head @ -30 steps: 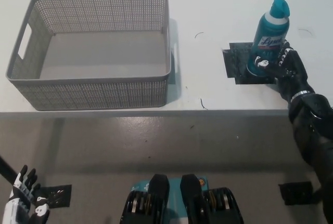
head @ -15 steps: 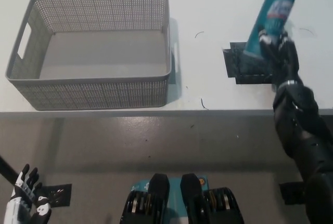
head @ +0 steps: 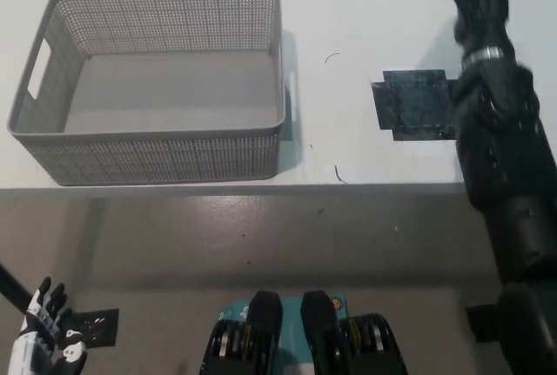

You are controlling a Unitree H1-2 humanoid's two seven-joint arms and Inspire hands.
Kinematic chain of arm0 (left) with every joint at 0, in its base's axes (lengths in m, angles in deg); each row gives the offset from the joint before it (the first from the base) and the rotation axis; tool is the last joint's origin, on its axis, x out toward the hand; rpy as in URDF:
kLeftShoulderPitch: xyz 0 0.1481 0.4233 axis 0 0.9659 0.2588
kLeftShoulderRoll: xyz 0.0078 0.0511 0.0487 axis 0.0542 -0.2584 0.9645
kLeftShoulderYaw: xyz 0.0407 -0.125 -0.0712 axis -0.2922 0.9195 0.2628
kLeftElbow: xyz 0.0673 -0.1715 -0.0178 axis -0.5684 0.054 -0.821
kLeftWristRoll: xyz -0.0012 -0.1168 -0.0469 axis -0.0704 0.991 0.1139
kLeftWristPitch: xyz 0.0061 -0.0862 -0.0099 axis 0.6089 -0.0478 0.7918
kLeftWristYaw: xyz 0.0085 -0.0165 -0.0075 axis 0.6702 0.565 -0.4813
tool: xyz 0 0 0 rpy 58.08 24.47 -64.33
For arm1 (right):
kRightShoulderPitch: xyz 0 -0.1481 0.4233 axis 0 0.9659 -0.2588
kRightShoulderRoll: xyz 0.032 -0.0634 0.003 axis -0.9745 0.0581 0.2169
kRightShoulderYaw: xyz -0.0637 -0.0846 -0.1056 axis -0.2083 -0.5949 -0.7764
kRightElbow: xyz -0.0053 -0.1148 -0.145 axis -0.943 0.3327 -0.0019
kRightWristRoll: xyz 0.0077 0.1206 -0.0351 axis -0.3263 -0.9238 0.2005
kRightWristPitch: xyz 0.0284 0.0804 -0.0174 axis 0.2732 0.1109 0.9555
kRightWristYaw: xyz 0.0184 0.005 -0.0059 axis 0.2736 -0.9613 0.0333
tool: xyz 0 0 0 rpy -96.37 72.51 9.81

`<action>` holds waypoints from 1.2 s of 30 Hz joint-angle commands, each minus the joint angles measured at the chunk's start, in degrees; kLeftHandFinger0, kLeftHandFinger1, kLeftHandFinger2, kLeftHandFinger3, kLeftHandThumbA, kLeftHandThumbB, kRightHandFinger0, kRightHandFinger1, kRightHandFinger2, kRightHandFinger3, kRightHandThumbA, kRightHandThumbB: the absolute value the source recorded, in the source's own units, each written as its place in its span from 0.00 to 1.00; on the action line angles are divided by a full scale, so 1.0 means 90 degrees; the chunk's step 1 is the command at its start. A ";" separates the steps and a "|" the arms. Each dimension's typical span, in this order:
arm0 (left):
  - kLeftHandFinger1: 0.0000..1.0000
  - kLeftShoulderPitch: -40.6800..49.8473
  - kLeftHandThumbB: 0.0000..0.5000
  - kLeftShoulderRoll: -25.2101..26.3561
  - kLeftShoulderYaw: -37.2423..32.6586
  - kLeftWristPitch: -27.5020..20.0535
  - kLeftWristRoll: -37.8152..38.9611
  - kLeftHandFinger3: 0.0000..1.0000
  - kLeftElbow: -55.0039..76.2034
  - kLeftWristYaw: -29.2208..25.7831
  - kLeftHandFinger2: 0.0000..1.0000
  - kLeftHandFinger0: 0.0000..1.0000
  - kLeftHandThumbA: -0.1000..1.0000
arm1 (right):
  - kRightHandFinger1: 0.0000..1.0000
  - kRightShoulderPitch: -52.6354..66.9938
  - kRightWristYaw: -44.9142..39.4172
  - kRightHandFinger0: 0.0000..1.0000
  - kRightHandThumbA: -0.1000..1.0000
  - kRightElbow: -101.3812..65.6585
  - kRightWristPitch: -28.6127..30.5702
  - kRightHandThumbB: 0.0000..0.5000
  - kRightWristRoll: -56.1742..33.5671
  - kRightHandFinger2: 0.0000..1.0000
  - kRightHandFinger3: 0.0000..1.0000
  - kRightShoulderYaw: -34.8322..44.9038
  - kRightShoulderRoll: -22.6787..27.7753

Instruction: Use the right hand to pick up an air purifying spray and put it inside a container

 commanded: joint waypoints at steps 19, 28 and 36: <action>1.00 -0.0026 1.00 0.0323 -0.0336 0.0106 -0.0392 1.00 0.0226 -0.0004 1.00 1.00 0.30 | 0.25 -0.1325 0.0109 0.23 0.17 0.1466 -0.0330 0.82 0.1337 0.32 0.40 -0.1856 -0.1314; 1.00 -0.0082 1.00 0.0355 -0.0383 0.0131 -0.0236 1.00 0.0225 0.0116 1.00 1.00 0.23 | 0.33 -0.0740 0.0004 0.31 0.12 0.1772 -0.0128 0.82 0.1246 0.41 0.47 -0.1796 -0.1670; 1.00 -0.0161 1.00 0.0399 -0.0370 0.0253 0.0058 1.00 0.0196 0.0274 1.00 1.00 0.16 | 1.00 -0.0617 -0.1456 1.00 0.77 0.1674 -0.0346 1.00 0.1384 1.00 1.00 -0.2338 -0.1358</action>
